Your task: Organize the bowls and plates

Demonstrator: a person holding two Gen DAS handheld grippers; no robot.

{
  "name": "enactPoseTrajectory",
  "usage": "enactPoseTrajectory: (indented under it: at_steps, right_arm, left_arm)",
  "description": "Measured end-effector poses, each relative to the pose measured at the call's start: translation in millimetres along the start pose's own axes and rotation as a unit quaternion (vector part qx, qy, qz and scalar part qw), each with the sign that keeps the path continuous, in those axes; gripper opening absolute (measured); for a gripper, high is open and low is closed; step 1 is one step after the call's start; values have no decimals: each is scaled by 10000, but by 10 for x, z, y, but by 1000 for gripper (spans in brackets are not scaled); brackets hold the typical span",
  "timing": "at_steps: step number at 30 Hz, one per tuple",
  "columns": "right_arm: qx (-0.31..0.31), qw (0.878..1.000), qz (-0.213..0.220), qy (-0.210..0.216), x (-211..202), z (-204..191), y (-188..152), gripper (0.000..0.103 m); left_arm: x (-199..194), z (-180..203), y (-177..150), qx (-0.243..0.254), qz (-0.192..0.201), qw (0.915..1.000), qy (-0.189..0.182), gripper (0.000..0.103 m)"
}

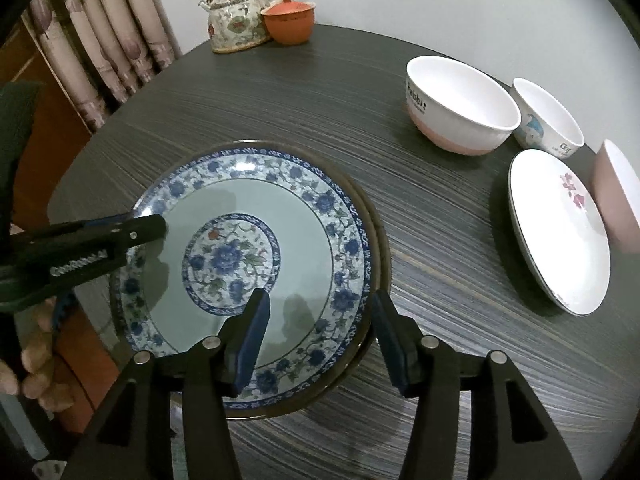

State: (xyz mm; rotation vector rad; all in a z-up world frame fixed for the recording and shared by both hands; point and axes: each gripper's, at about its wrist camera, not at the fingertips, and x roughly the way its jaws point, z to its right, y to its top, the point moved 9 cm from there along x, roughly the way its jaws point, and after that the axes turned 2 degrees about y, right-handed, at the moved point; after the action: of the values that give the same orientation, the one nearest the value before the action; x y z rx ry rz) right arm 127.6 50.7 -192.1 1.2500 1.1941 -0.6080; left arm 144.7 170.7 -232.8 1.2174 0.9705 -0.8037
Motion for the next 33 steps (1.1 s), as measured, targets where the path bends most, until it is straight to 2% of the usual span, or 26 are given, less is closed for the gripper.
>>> enactPoseTrajectory:
  at_steps: [4,7,9,16,19,23,25,28,30,33]
  right_arm:
    - [68,9998,139,80,-59,23,6,50]
    - [155,9994,285,112,-124,70,4,52]
    - [229,9990,361,135,-162,110,-8,53]
    - [669,9961,560,138,-319,430,-116,54]
    - [882,9941,634,66,-403,673,-202,54]
    - [1144,9903,788,-70,-507,1047,-346,54]
    - [1268,9876,914,-148,-571,1251,-399,54]
    - [1346,9837,1134,-364,-682,1507,-448,54]
    - [1392,9819,1226,-382,-725,1628,-476,54]
    - [1521,9796,1246,-427,-758,1830,-541,54]
  left_arm:
    - [-73,-61,86,-5,324,9991,271,36]
    - [-143,-114,147,57,609,9966,554,39]
    - [-168,-142,167,21,698,9957,612,42]
    - [-139,-249,154,-151,606,9957,689,52]
    - [-148,-235,131,-107,534,9958,729,53]
    - [-247,-120,163,71,634,9952,748,53]
    - [-329,0,179,217,757,9946,670,61]
    - [-458,271,209,591,906,9930,474,62]
    - [-538,505,240,883,998,9908,235,62]
    - [-633,856,284,1008,1004,9896,-209,63]
